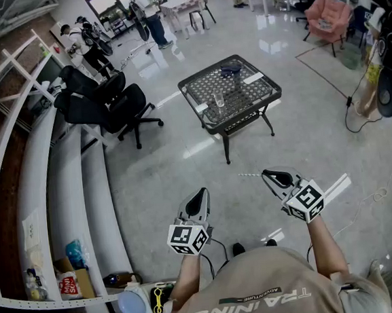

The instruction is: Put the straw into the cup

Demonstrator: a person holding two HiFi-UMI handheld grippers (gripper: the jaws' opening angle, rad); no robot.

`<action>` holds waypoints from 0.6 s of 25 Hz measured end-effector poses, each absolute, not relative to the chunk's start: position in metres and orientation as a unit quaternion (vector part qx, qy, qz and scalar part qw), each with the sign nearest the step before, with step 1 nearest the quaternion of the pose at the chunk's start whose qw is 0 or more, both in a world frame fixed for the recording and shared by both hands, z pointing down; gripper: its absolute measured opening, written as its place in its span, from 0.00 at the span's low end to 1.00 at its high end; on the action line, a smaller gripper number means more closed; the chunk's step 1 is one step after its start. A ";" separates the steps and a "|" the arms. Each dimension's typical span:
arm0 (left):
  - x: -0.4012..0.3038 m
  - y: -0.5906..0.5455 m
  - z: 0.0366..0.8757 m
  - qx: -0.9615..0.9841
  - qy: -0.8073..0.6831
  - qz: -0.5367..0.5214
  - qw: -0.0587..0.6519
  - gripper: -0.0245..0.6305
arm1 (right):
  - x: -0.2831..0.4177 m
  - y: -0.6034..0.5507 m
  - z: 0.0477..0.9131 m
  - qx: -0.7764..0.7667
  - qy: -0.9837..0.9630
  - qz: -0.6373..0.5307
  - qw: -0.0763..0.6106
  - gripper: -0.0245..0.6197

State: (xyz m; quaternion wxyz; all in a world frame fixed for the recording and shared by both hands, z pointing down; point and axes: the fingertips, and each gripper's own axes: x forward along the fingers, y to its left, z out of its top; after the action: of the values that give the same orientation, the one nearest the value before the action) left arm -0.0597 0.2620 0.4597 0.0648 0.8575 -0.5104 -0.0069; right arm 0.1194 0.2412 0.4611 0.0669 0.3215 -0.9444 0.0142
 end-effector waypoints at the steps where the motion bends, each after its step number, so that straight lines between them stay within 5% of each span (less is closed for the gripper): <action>1: -0.060 0.261 0.458 0.857 -0.511 -0.008 0.063 0.06 | 0.120 0.241 0.462 0.322 -0.944 0.017 0.067 0.09; 15: -0.072 0.237 0.456 0.861 -0.504 -0.001 0.058 0.06 | 0.112 0.223 0.445 0.343 -0.937 -0.007 0.061 0.09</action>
State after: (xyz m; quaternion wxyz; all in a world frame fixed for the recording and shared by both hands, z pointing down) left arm -0.0724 0.2366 0.4559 0.0580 0.8615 -0.5044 -0.0009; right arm 0.1119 0.2226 0.4451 0.0613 0.3429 -0.9373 -0.0066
